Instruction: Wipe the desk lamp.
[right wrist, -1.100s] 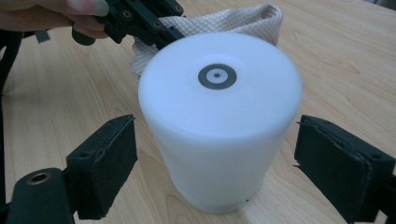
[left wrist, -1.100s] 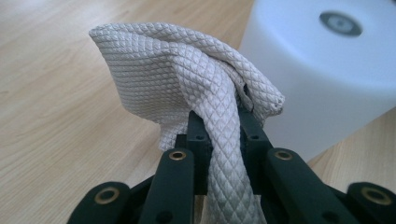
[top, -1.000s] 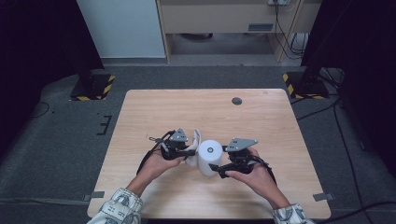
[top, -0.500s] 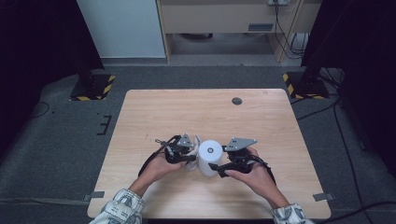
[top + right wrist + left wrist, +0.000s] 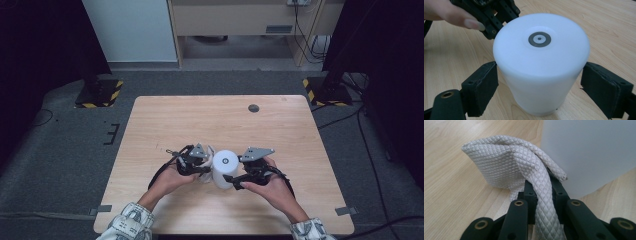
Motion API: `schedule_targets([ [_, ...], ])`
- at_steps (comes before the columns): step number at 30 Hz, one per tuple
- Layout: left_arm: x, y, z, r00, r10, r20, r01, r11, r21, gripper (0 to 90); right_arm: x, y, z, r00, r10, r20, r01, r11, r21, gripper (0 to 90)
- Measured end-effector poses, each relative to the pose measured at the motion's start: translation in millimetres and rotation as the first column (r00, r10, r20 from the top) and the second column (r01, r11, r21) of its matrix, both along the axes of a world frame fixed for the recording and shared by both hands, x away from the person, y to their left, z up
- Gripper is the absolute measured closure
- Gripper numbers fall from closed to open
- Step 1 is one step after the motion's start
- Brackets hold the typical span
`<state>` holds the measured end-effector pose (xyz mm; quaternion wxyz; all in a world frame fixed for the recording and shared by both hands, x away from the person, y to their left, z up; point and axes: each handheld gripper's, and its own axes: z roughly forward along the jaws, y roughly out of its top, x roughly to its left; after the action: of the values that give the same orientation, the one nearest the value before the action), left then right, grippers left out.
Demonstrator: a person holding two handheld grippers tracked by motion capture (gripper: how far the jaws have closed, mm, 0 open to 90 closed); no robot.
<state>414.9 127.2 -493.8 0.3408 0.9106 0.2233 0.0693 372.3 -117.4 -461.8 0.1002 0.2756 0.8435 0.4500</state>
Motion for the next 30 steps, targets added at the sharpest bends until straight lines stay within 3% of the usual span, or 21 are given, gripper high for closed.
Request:
schedule_targets([
  [2, -0.3, -2.5, -6.0, 1.0000, -0.009, -0.002, 0.009, 0.9992, 0.040, 78.0, 0.2, 0.6, 0.1, 1.0000, 0.001, 0.003, -0.001, 1.000, 0.000, 14.7],
  [3, -0.3, -2.7, -6.6, 0.9999, -0.011, -0.002, 0.011, 0.9991, 0.041, 78.0, 0.3, 1.2, 0.1, 1.0000, -0.002, 0.005, 0.002, 1.000, 0.001, 14.7],
  [13, -12.8, 2.1, -3.0, 0.9990, -0.041, -0.018, 0.042, 0.9987, 0.030, 77.8, 0.5, 2.5, 0.0, 1.0000, -0.003, 0.005, 0.004, 1.000, -0.005, 14.1],
  [19, -24.2, 6.6, 5.8, 0.9983, -0.056, -0.017, 0.056, 0.9984, 0.003, 77.7, 1.5, -0.4, 0.9, 0.9995, -0.028, 0.018, 0.028, 1.000, -0.001, 20.2],
  [30, -37.2, -0.5, 7.8, 0.9954, -0.091, -0.030, 0.090, 0.9957, -0.020, 77.5, 3.6, -5.0, -1.1, 0.9988, -0.047, 0.010, 0.047, 0.999, 0.013, 20.4],
])
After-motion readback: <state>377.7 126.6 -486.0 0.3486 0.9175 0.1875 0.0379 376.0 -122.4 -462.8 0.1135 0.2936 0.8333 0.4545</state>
